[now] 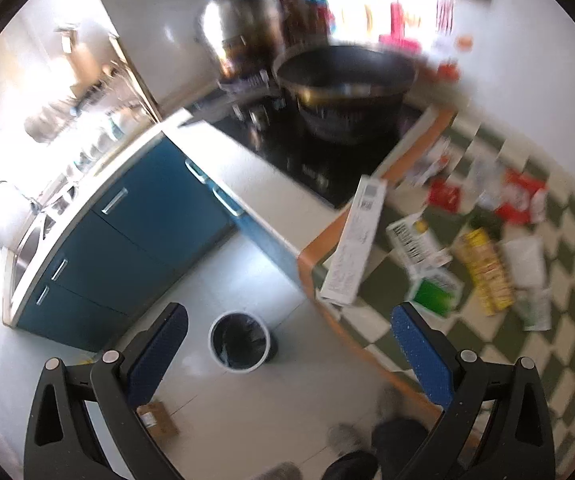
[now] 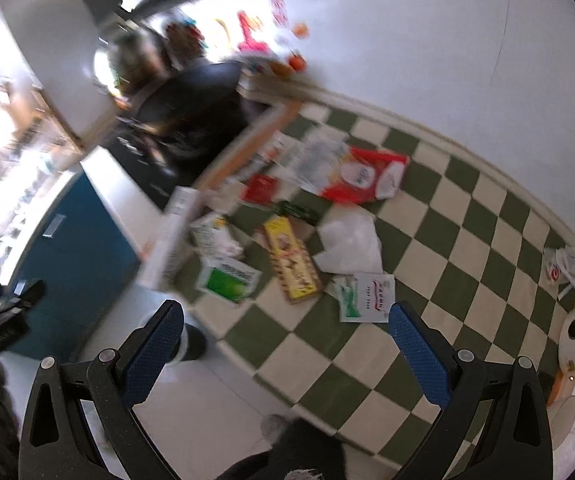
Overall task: Collect trash
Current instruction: 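Grasp the white medicine box with the left tool while the right tool grasps the yellow seasoning box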
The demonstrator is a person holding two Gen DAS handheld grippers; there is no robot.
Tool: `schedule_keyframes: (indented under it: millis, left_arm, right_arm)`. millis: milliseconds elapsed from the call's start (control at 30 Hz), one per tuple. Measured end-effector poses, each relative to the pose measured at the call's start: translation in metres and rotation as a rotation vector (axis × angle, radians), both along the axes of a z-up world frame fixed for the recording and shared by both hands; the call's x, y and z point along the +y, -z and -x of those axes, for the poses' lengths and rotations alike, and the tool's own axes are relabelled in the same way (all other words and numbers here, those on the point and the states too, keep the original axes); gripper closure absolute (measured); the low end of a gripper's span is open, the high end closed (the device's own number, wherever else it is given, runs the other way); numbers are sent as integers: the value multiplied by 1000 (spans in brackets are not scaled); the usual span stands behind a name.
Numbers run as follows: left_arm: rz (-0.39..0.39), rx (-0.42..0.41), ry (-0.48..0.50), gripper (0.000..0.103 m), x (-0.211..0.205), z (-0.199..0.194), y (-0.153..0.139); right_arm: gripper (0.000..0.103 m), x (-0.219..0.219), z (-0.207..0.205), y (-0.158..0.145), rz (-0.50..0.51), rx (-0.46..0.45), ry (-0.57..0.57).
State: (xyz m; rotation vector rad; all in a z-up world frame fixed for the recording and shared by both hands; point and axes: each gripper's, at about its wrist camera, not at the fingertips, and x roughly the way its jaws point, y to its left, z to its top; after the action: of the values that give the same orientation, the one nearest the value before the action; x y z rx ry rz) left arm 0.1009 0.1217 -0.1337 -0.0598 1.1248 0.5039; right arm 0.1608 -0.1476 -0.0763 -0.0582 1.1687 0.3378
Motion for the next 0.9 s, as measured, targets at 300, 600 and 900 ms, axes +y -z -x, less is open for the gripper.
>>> schedule_keyframes:
  millis: [300,600,900]
  left_arm:
    - [152,251,92,15,31,-120,112]
    - [225,387,142,55,30,-161,172]
    - [237,292,60,58,43,-117,121]
  right_arm:
    - [10,56,-102,137,108,173,-42]
    - [13,91,-129,214,203,303,-117]
    - [43,103,-118,220,197,278,-153]
